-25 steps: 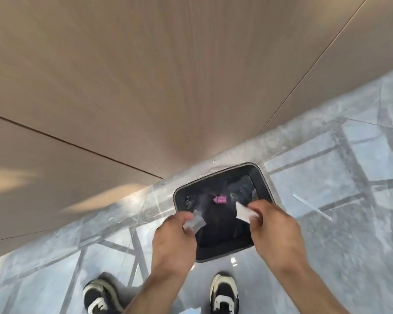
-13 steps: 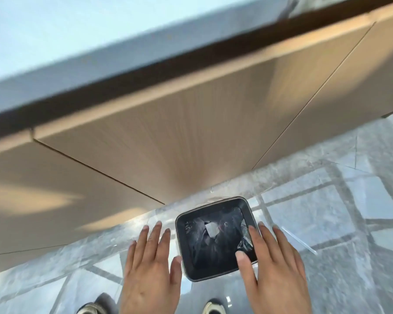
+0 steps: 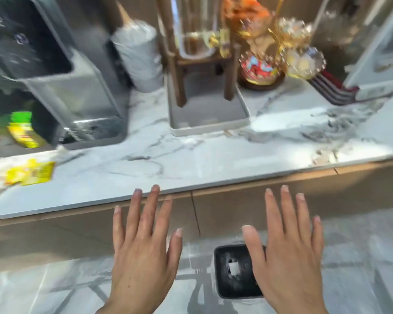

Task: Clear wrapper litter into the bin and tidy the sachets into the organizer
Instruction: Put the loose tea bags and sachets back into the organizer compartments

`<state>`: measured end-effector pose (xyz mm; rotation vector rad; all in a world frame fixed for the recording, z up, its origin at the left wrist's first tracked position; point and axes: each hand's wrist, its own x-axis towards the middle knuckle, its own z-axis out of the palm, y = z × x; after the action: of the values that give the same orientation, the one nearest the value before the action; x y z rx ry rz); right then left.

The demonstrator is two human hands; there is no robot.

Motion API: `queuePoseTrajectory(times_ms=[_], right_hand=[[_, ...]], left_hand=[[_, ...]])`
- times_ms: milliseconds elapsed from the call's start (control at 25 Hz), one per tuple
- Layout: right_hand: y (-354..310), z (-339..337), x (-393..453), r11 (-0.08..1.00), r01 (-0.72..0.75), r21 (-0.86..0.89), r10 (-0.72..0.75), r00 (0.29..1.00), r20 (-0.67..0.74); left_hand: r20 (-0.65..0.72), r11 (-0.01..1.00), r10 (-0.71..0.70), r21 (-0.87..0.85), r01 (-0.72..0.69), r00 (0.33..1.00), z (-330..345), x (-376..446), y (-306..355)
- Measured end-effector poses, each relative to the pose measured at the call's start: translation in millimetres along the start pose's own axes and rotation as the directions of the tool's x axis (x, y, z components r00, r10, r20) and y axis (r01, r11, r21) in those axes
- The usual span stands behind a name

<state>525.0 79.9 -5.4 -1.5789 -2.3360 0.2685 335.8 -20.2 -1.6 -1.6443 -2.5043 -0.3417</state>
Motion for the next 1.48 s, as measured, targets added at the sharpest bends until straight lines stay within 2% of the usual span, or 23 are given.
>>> queuePoseTrajectory(times_ms=[200, 400, 720, 960, 1200, 1480], right_hand=[[-89, -62, 16, 0.986, 0.165, 0.013, -0.163, 0.985, -0.061], [-180, -88, 28, 0.96, 0.28, 0.012, -0.277, 0.956, -0.097], [-339, -78, 31, 0.933, 0.361, 0.003, -0.36, 0.931, -0.065], [-447, -48, 30, 0.916, 0.4, -0.009, -0.4, 0.915, -0.045], [-490, -23, 44, 0.896, 0.443, -0.031, -0.443, 0.896, -0.009], [-498, 9, 90, 0.874, 0.486, 0.013, -0.486, 0.873, 0.032]], left_hand=[[-0.123, 0.99, -0.103, 0.08, 0.113, 0.987, -89, -1, -52], [-0.205, 0.963, -0.211, 0.126, 0.239, 0.956, -148, -18, -123], [-0.277, 0.905, -0.363, 0.121, 0.407, 0.89, -211, -26, -270], [-0.276, 0.881, -0.414, 0.121, 0.458, 0.868, -229, -29, -379], [-0.257, 0.86, -0.467, 0.09, 0.502, 0.846, -226, -20, -430], [-0.21, 0.844, -0.507, 0.075, 0.53, 0.836, -201, 15, -446]])
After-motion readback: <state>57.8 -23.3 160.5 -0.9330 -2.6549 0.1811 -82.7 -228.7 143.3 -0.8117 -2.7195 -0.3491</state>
